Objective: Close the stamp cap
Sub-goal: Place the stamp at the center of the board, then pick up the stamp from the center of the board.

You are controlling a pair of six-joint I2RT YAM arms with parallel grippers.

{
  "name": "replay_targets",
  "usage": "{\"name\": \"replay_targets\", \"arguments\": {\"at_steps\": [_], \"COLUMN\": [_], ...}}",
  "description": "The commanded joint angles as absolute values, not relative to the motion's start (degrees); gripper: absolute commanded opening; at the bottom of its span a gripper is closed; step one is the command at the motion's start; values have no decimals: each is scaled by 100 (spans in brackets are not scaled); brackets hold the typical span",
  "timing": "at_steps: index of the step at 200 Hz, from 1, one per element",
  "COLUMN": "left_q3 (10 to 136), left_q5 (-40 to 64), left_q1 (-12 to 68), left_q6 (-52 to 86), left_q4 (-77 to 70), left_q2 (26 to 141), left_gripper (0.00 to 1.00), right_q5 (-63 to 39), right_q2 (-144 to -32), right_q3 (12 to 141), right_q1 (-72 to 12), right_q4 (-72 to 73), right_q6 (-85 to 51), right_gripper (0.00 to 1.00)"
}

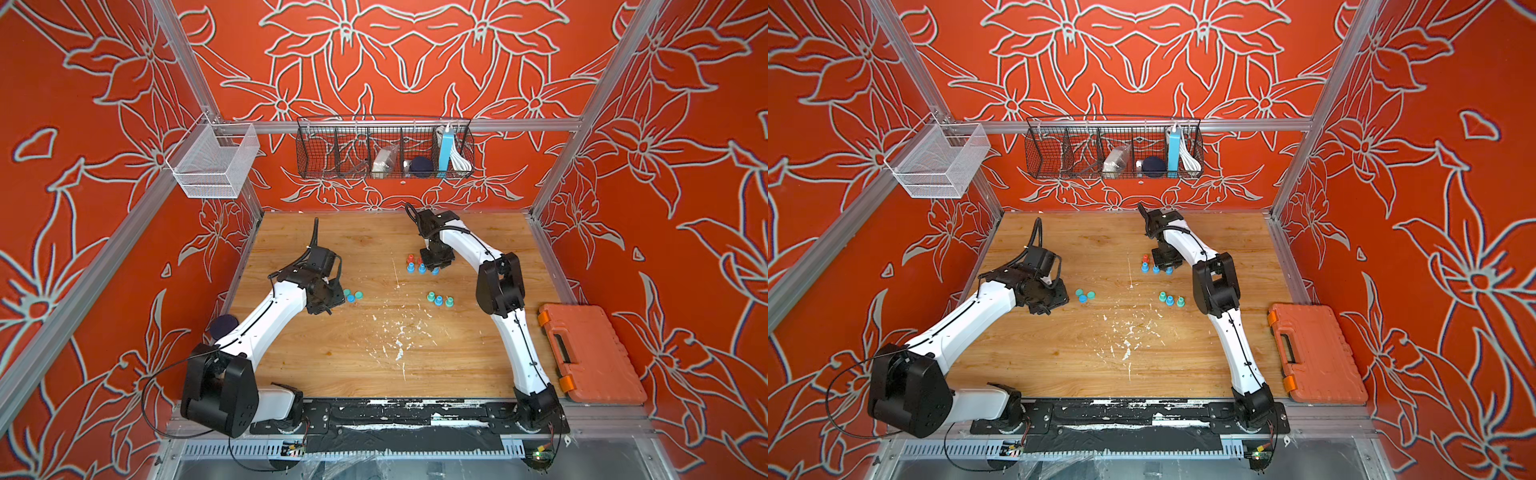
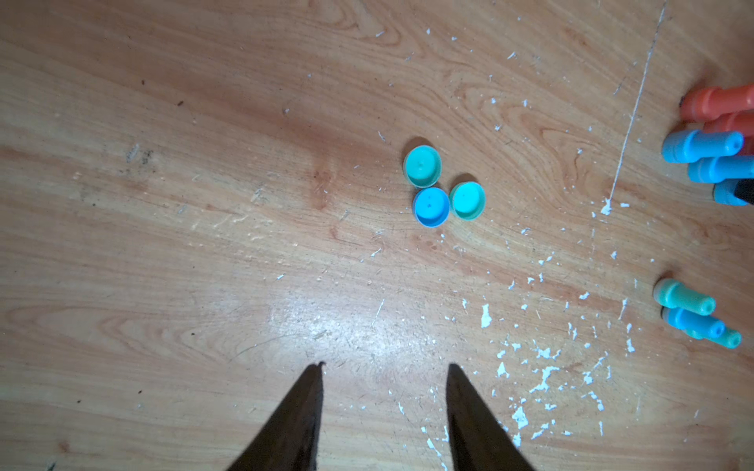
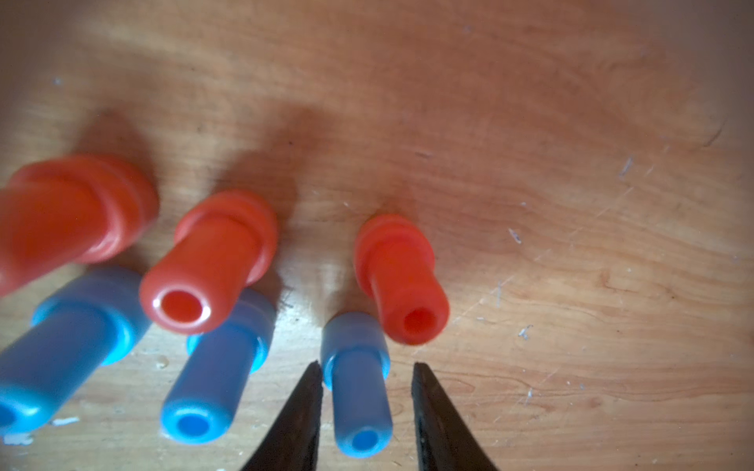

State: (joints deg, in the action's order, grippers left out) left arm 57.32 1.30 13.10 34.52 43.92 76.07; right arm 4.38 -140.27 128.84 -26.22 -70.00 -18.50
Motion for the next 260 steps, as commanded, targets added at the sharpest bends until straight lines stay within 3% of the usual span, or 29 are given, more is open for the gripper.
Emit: {"name": "replay_targets", "arguments": {"at_steps": [1, 87, 131, 182, 260], "left_q3": [5769, 6121, 6155, 5946, 5822], "left_q5": [97, 178, 182, 163, 111], "left_q1": [1274, 1279, 1275, 1275, 1279], "left_q6": [3446, 3360, 3364, 3382, 3355], "left_q4": [4457, 4416, 4413, 4387, 4447], "left_q2": [7493, 7827, 7844, 7711, 7620], "left_gripper": [50, 50, 50, 50, 49], "right_q5": [501, 483, 354, 193, 288], "right_q2": [-13566, -13014, -12678, -12750, -13431], "right_q3": [13043, 12817, 11998, 11388, 11863], "right_q1": [-2592, -2617, -2601, -2470, -2268], "right_q4": [-7233, -7378, -6919, -6508, -6483], "right_q6": [-1903, -1896, -2063, -2268, -2040], "right_gripper": [39, 40, 40, 40, 39]}}
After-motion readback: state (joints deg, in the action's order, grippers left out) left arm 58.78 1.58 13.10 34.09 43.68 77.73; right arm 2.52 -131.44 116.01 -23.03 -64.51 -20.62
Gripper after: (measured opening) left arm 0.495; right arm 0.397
